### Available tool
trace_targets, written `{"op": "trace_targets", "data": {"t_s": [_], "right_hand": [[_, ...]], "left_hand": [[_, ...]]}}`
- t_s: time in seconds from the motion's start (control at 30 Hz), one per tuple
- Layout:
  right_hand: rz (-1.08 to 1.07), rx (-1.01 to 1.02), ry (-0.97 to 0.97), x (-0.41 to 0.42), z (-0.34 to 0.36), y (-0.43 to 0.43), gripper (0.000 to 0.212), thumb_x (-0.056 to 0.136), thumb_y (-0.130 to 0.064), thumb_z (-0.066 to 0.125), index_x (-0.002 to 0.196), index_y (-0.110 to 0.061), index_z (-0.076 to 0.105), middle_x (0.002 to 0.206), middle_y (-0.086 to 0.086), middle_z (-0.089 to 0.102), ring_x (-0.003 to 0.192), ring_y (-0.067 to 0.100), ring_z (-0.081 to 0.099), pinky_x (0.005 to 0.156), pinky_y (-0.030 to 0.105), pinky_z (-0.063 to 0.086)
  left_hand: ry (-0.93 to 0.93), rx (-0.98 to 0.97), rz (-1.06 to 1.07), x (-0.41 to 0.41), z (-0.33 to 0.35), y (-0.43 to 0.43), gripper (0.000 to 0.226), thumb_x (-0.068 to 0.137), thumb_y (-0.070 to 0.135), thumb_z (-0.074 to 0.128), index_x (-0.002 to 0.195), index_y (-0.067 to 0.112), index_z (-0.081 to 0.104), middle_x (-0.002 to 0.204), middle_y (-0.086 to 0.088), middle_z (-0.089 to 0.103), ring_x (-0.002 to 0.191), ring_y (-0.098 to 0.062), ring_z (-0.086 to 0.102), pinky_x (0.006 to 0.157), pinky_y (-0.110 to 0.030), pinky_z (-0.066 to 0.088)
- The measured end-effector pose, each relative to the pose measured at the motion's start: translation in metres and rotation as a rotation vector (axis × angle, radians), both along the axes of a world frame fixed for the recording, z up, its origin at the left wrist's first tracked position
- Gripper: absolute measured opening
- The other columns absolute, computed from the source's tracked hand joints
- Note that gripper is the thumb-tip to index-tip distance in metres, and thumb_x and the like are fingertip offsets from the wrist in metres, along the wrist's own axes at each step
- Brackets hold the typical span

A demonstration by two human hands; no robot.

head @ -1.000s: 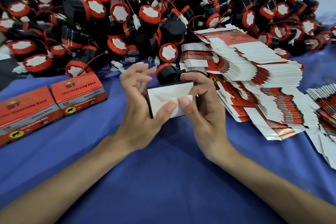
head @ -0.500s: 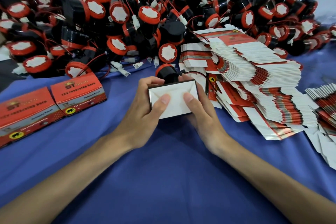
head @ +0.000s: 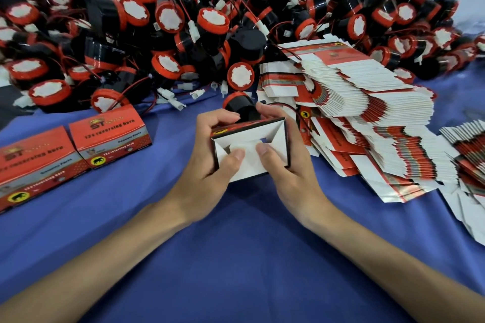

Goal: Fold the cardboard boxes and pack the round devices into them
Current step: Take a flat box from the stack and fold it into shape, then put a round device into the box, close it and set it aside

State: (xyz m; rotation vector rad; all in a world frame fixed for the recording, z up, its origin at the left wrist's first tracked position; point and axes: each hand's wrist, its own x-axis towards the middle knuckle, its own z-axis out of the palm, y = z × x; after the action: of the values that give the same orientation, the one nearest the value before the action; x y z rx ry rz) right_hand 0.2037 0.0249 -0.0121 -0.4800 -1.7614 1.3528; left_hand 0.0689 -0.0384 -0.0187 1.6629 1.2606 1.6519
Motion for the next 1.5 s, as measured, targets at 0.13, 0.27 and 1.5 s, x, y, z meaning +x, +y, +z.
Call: {"op": "trace_targets", "data": {"t_s": [0.13, 0.27, 1.5], "right_hand": [[-0.023, 0.004, -0.011, -0.001, 0.001, -0.001, 0.043, 0.090, -0.008, 0.047, 0.127, -0.028, 0.043, 0.115, -0.008, 0.057, 0.102, 0.012, 0.056, 0.087, 0.034, 0.050], [-0.058, 0.022, -0.024, -0.002, 0.003, -0.003, 0.044, 0.090, -0.007, 0.047, 0.129, -0.027, 0.043, 0.119, -0.004, 0.057, 0.106, 0.013, 0.056, 0.090, 0.036, 0.050], [-0.262, 1.099, -0.071, -0.014, 0.033, 0.029, 0.022, 0.086, -0.001, 0.056, 0.102, 0.007, 0.069, 0.112, 0.029, 0.056, 0.104, 0.030, 0.053, 0.088, 0.032, 0.049]], "left_hand": [[-0.027, -0.018, 0.011, -0.001, 0.000, 0.000, 0.036, 0.090, 0.001, 0.046, 0.118, 0.021, 0.036, 0.112, 0.036, 0.050, 0.104, 0.008, 0.053, 0.081, -0.011, 0.046], [-0.039, -0.016, 0.028, -0.001, 0.000, 0.001, 0.036, 0.090, 0.002, 0.047, 0.118, 0.022, 0.036, 0.109, 0.036, 0.051, 0.102, 0.007, 0.055, 0.080, -0.010, 0.046], [0.390, -0.003, 0.619, -0.045, 0.011, 0.010, 0.053, 0.077, 0.039, 0.073, 0.124, 0.022, 0.058, 0.120, 0.012, 0.053, 0.113, -0.016, 0.048, 0.097, -0.025, 0.038]]}}
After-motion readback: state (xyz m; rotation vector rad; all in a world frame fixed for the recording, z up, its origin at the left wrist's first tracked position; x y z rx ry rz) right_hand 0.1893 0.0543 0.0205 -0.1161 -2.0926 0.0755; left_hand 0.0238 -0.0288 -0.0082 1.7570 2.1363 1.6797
